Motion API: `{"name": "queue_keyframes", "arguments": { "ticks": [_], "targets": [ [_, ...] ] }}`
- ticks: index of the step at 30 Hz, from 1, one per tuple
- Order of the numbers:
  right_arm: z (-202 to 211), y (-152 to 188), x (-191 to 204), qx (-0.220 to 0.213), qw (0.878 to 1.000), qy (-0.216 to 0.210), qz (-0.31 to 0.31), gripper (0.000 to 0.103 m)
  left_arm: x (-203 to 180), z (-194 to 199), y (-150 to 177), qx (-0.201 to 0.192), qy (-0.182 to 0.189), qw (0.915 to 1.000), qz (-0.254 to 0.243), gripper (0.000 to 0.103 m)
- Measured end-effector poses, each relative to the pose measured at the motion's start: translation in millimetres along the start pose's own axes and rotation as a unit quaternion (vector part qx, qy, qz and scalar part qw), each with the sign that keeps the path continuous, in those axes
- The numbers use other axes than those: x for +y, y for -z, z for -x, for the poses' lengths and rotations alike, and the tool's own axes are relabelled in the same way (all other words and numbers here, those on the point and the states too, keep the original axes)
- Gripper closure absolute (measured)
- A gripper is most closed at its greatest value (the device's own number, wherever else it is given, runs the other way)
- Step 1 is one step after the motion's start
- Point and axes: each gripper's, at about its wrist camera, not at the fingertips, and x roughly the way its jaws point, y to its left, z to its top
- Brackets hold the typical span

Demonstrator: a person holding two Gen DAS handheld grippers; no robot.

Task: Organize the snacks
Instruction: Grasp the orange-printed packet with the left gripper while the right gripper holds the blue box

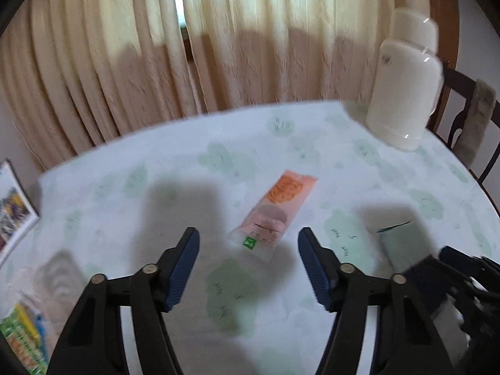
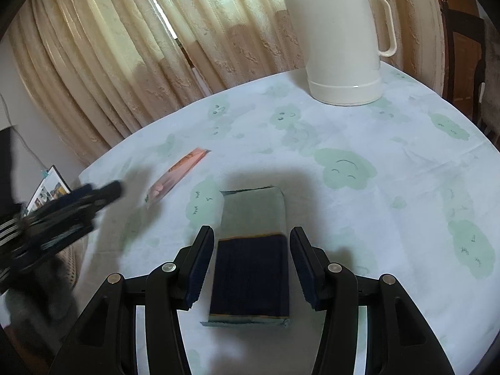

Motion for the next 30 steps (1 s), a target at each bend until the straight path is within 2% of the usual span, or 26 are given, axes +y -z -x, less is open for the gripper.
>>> {"name": "queue_keyframes", "arguments": {
  "ticks": [1,3,6,10,13,19,23,30],
  "targets": [
    [0,0,1,0.000,1.000,0.000,0.002,0.051,1,-9,-1,0.010,0.002,0.9999,0.001,0.056],
    [-1,0,2,0.004,1.000,-0.001,0.005,0.051,1,-25,-4,0.029,0.005,0.9996,-0.001,0.061],
    [-6,-1,1,0.012,1.000,0.002,0.002,0.051,1,-36,-8,0.032,0.014,0.9994,-0.003,0.061],
    [-11,0,3,0.022,1.000,0.003,0.002,0.051,0,-43,-11,0.048,0.059,0.9971,-0.001,0.061],
    [-12,1,5,0.022,1.000,0.009,0.007,0.051,-7,-48,-13,0.049,0.055,0.9972,-0.017,0.061],
    [-18,2,5,0.028,0.999,0.017,0.008,0.051,-17,-54,-16,0.045,0.023,0.9976,-0.048,0.065],
    [-18,3,7,0.028,0.999,0.023,0.016,0.050,-19,-47,-13,0.045,0.040,0.9963,-0.062,0.066],
    [-18,3,6,0.027,0.999,0.022,0.014,0.049,-13,-37,-19,0.034,0.060,0.9959,-0.058,0.056]
  ]
}}
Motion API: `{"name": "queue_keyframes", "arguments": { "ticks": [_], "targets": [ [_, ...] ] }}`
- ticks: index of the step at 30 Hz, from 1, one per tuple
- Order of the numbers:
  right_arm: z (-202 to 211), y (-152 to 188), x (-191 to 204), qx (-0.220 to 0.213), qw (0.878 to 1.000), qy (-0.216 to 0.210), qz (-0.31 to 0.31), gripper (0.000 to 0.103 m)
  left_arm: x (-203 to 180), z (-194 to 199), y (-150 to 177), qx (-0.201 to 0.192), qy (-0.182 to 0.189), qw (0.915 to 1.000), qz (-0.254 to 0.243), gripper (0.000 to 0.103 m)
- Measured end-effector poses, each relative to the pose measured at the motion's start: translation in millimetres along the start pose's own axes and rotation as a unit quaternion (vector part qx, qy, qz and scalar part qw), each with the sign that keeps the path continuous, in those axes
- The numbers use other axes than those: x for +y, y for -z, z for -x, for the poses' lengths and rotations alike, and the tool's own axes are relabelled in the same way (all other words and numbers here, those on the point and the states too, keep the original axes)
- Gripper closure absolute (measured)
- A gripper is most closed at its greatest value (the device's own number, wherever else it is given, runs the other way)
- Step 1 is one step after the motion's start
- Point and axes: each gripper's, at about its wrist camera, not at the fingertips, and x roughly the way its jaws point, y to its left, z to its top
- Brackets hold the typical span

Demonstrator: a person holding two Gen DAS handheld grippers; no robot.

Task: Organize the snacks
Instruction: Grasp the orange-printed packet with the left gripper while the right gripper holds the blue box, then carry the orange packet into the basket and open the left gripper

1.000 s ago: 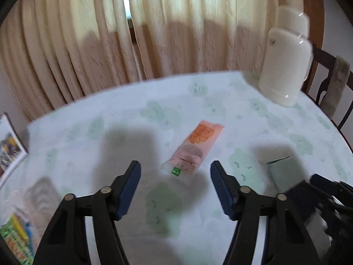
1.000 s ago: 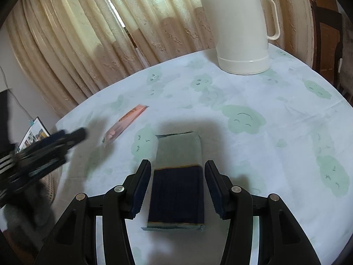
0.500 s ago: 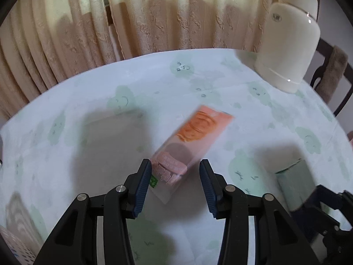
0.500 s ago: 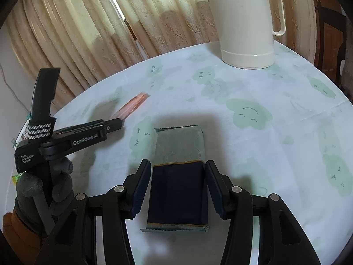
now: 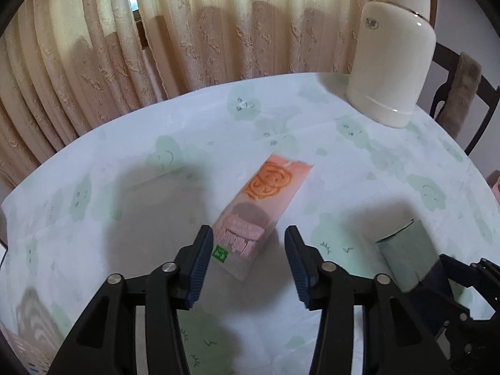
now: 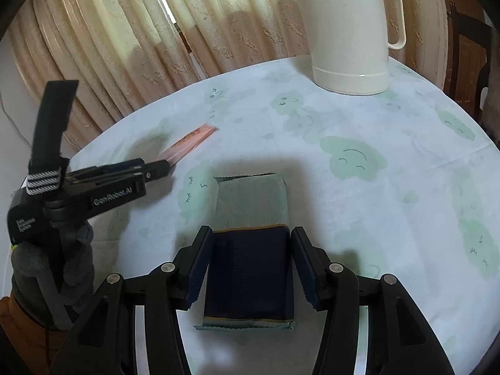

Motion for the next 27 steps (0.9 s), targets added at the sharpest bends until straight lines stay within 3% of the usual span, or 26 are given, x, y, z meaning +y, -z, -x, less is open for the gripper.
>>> {"name": "queue_keyframes", "arguments": {
  "ticks": [2,4,8,13,16,27],
  "targets": [
    [0,0,0,-0.001,1.000,-0.001,0.000,0.047,-1,-1,-3,-0.003,0.002,1.0000,-0.003,0.054],
    [0,1,2,-0.001,1.000,0.003,0.007,0.045,-2,-5,-5,-0.004,0.002,0.9999,-0.009,0.044],
    [-2,2,5,-0.001,1.000,0.009,0.016,0.044,-5,-23,-9,0.012,-0.025,0.9993,-0.024,0.044],
    [-1,2,7,0.000,1.000,0.011,0.018,0.043,0,-26,-9,0.014,0.015,0.9998,-0.005,0.062],
    [-1,3,9,-0.001,1.000,0.014,0.023,0.043,-7,-22,-5,0.003,0.000,0.9999,-0.014,0.069],
    [-3,5,17,0.005,0.998,0.033,0.056,0.043,-6,26,20,-0.030,-0.015,0.9987,0.037,0.070]
  ]
}}
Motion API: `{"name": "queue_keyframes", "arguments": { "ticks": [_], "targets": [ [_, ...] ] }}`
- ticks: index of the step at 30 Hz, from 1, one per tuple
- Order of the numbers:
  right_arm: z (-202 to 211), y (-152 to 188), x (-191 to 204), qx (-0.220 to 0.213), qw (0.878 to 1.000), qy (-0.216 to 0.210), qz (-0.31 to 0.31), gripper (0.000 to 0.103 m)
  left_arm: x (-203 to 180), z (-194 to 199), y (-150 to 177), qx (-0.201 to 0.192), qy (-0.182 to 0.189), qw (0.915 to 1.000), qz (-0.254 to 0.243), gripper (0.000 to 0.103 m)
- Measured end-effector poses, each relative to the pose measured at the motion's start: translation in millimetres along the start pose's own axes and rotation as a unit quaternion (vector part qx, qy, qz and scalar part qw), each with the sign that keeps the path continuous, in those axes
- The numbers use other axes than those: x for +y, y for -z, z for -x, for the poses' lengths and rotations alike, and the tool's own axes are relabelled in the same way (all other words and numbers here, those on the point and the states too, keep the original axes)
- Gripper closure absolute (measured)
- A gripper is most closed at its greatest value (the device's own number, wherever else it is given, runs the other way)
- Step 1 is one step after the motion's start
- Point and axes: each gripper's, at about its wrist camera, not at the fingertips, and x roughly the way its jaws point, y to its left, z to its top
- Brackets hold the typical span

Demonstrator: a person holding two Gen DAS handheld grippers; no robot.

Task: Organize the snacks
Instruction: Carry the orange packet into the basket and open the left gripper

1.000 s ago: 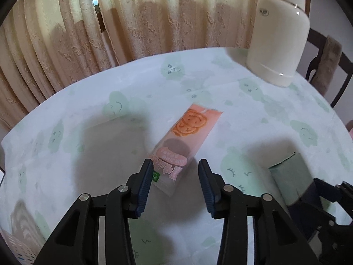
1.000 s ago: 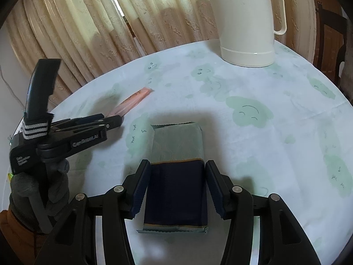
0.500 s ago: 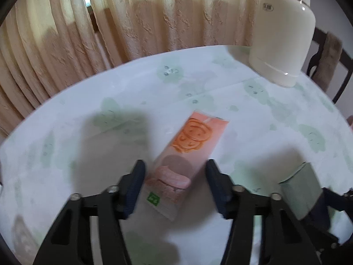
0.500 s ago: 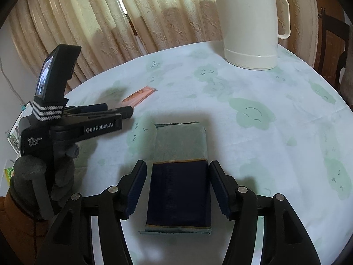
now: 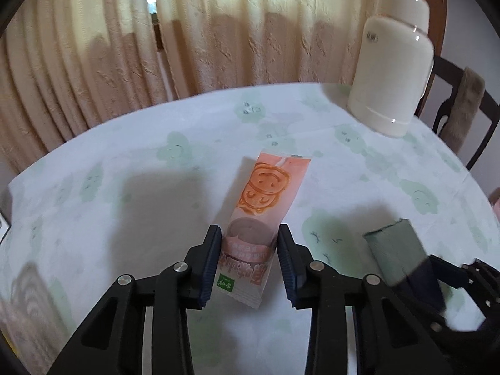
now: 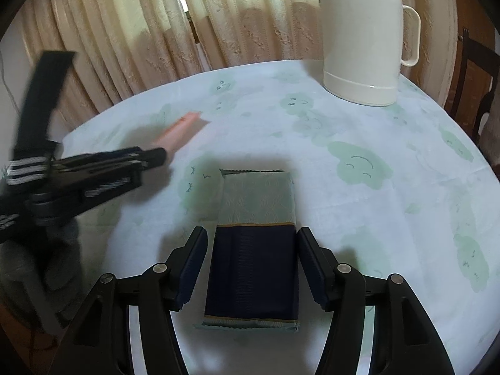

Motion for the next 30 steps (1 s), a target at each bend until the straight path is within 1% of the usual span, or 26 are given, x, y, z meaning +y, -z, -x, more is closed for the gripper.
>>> {"name": "queue_keyframes", "arguments": {
  "ticks": [3,6,12,15,19,22,27,30],
  "targets": [
    [-1,1,4,0.002,1.000,0.012,0.017,0.043,-1,24,7,-0.019,-0.013,0.9997,0.006,0.070],
    [-1,2,8,0.002,0.999,0.023,0.030,0.051,-5,51,17,-0.049,-0.037,0.9981,0.006,0.070],
    [1,3,9,-0.002,0.999,0.027,0.038,0.052,-9,94,34,-0.091,-0.072,0.9932,0.011,0.070],
    [4,5,9,-0.011,0.999,0.034,0.037,0.052,-11,113,43,-0.112,-0.088,0.9898,0.011,0.070],
    [11,5,15,-0.030,0.997,0.045,0.047,0.052,-9,135,53,-0.131,-0.105,0.9857,0.018,0.070],
    [17,5,19,-0.042,0.997,0.044,0.050,0.052,-5,151,60,-0.145,-0.113,0.9827,0.026,0.070],
    [27,5,25,-0.064,0.995,0.049,0.057,0.052,12,172,71,-0.164,-0.130,0.9766,0.051,0.070],
    [33,7,29,-0.076,0.994,0.052,0.065,0.052,25,180,78,-0.168,-0.137,0.9737,0.070,0.070]
  ]
}}
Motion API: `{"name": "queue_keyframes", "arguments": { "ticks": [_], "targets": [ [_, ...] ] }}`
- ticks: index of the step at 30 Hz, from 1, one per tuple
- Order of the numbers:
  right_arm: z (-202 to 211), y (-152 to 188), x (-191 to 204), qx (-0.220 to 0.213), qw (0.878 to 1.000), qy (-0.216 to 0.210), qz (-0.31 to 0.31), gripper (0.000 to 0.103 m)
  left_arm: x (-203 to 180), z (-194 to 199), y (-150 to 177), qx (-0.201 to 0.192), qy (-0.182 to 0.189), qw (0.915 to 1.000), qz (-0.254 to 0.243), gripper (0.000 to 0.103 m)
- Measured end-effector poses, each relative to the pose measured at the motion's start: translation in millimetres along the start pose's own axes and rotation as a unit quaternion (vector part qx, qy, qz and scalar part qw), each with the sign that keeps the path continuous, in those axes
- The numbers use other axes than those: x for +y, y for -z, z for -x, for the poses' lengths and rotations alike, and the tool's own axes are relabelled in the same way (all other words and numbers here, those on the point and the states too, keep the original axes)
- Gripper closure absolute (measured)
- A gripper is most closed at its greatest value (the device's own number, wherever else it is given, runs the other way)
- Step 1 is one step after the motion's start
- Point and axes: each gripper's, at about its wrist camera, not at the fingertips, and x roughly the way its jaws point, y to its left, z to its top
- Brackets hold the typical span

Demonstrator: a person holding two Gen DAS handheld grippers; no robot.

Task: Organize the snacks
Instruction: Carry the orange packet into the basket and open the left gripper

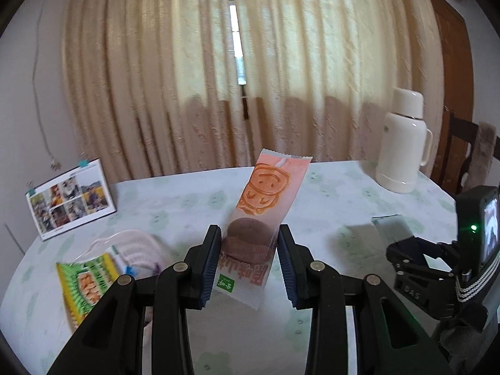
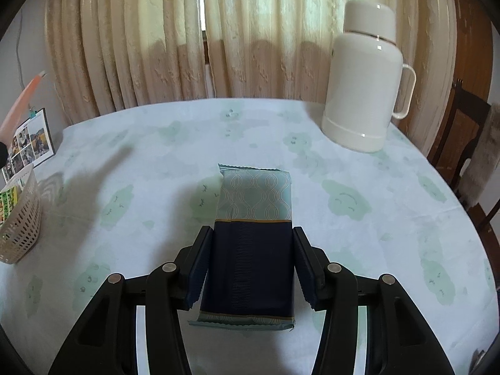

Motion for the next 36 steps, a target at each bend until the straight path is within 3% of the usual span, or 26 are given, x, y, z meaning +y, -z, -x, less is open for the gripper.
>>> {"name": "queue_keyframes", "arguments": {
  "ticks": [8,17,27,29,30,31,36],
  "targets": [
    [10,4,19,-0.019,0.999,-0.001,0.033,0.052,47,5,12,0.001,-0.053,0.9969,0.057,0.070],
    [8,7,24,-0.014,0.999,-0.009,0.043,0.052,98,4,25,0.012,-0.129,0.9860,0.105,0.069],
    [5,9,25,-0.007,0.999,-0.011,0.041,0.052,121,4,31,0.025,-0.163,0.9773,0.133,0.066],
    [4,9,25,-0.007,0.999,-0.011,0.042,0.052,123,4,31,0.025,-0.172,0.9749,0.139,0.051],
    [4,10,25,-0.007,0.999,-0.011,0.043,0.052,125,5,32,0.023,-0.171,0.9746,0.143,0.036],
    [4,10,25,-0.007,0.999,-0.011,0.043,0.052,126,6,32,0.020,-0.168,0.9745,0.147,0.031],
    [4,10,25,-0.007,0.999,-0.011,0.044,0.052,124,8,31,0.011,-0.172,0.9743,0.145,0.031]
  ]
}}
